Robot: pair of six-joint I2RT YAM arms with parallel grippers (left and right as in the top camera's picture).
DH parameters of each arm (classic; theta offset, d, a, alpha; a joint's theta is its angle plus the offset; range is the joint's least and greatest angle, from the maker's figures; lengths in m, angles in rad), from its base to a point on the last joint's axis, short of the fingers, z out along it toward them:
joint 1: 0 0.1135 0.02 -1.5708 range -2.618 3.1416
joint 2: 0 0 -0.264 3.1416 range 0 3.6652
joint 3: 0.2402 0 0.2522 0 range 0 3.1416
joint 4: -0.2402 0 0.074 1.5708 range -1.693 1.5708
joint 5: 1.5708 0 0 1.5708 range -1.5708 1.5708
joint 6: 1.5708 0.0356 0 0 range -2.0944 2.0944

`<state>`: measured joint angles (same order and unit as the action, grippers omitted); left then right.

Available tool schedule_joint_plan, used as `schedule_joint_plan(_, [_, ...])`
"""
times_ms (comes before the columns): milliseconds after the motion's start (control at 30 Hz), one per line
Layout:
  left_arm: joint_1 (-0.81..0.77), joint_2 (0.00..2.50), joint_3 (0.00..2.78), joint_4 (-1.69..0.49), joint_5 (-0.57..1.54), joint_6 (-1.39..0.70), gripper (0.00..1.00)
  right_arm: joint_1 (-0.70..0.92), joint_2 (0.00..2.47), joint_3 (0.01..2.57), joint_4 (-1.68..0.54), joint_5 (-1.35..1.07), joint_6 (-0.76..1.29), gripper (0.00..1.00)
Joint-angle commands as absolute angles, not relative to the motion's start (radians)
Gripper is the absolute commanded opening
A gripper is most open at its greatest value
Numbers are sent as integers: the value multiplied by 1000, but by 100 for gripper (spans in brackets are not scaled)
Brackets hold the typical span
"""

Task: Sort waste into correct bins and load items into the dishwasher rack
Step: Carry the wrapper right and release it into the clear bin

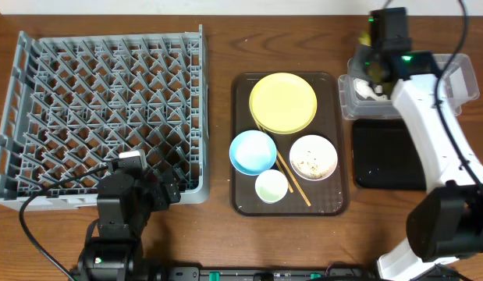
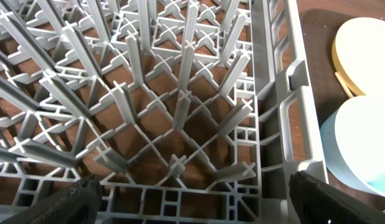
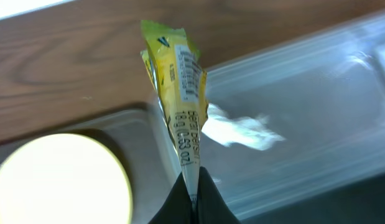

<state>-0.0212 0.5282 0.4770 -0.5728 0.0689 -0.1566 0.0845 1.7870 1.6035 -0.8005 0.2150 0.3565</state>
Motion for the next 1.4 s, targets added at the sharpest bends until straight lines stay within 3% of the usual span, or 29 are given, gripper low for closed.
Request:
schedule_joint_plan(0, [-17,528,496,-571,70,-147,98,28,1784,1604,-851,282,409,1])
schedule_joint_plan(300, [-17,528,496,-571,70,-147,98,-36,1831,1587,-901,273,494,4])
schedule_joint_plan(733, [-17,528,496,-569,70,-147,98,-38,1852,1573,-886,272,493,85])
schedule_joint_plan(833, [-17,528,496,-567,70,-147,98,-38,1852,1573,-876,272,493,98])
schedule_joint_plan(1100, [-17,528,496,-568,70,-147,98,-37,1843,1576,-852,97,408,99])
schedule_joint_plan(1367, [-17,528,496,-568,70,-147,98,18,1742,1581,-888,-52,247,90])
